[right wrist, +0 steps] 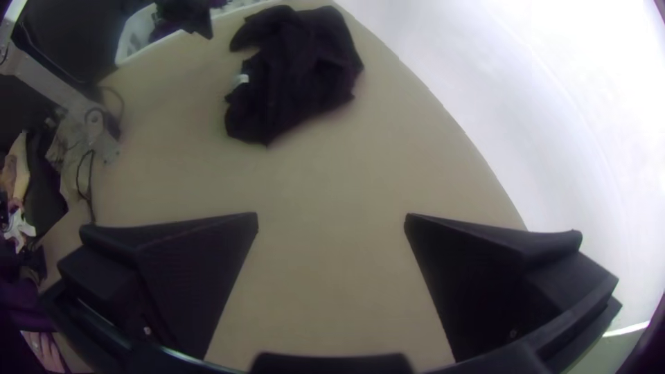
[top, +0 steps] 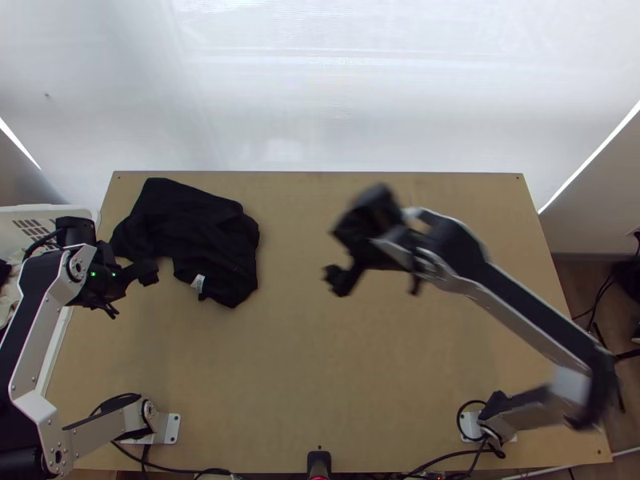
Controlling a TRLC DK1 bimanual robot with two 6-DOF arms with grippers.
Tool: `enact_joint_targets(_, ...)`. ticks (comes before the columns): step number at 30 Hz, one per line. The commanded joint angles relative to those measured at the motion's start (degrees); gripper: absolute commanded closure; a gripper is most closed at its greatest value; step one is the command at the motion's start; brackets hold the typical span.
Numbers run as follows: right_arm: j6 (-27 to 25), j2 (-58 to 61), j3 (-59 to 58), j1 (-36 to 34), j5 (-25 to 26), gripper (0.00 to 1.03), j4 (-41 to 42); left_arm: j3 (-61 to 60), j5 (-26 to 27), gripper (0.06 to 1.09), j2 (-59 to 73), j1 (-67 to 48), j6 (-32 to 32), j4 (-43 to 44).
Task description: Fold the t-shirt
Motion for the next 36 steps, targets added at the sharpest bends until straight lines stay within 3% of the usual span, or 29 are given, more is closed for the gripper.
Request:
enact_joint_targets(1, -1.83, 21.24, 23.05, 6.62, -1.72, 0.15, -3.53, 0.11, 0.1, 0.1, -0.55, -0.44, -0.98, 1.37)
enact_joint_targets(3, -1.65, 25.55, 26.48, 7.06, -3.13, 0.23, -3.44, 0.19, 0.1, 0.1, -1.34, -0.61, -1.24, 1.37)
enact_joint_targets(8, -1.65, 32.76, 30.34, 8.11, -4.97, 0.24, -0.9, 0.19, 0.1, 0.1, -3.28, -1.05, -2.03, 1.28)
enact_joint_targets(10, -1.92, 34.51, 31.57, 8.55, -5.15, 0.32, 0.25, 0.11, 0.1, 0.1, -3.8, -1.14, -2.47, 1.1)
enact_joint_targets(14, -2.18, 36.89, 32.54, 8.55, -5.94, 0.36, 5.43, -0.42, 0.02, 0.1, -4.59, -1.93, -3.44, 1.28)
enact_joint_targets(15, -2.44, 37.94, 33.77, 8.47, -5.94, 0.48, 5.78, -0.6, 0.02, 0.1, -4.77, -2.02, -3.7, 1.54)
enact_joint_targets(17, -2.53, 38.73, 34.3, 8.11, -6.12, 0.58, 8.95, -1.12, 0.02, 0.1, -5.12, -2.28, -4.05, 2.34)
enact_joint_targets(19, -2.88, 40.05, 35.18, 8.11, -6.91, 0.57, 10.97, -1.48, 0.02, 0.1, -5.3, -2.55, -4.23, 2.51)
enact_joint_targets(22, -3.15, 42.16, 35.79, 8.29, -7.0, 0.48, 12.64, -1.48, -0.16, 0.1, -5.39, -2.55, -4.14, 2.51)
enact_joint_targets(31, -4.02, 47.61, 35.88, 8.73, -7.43, 0.48, 18.44, -2.09, -1.21, 0.1, -6.79, -2.37, -3.18, 2.25)
enact_joint_targets(34, -4.11, 48.84, 35.97, 8.64, -7.43, 0.35, 19.58, -2.79, -1.21, 0.1, -7.49, -2.37, -3.26, 2.42)
enact_joint_targets(36, -4.46, 49.63, 35.97, 8.38, -7.43, 0.35, 20.46, -3.32, -1.21, 0.1, -7.67, -2.37, -3.35, 2.42)
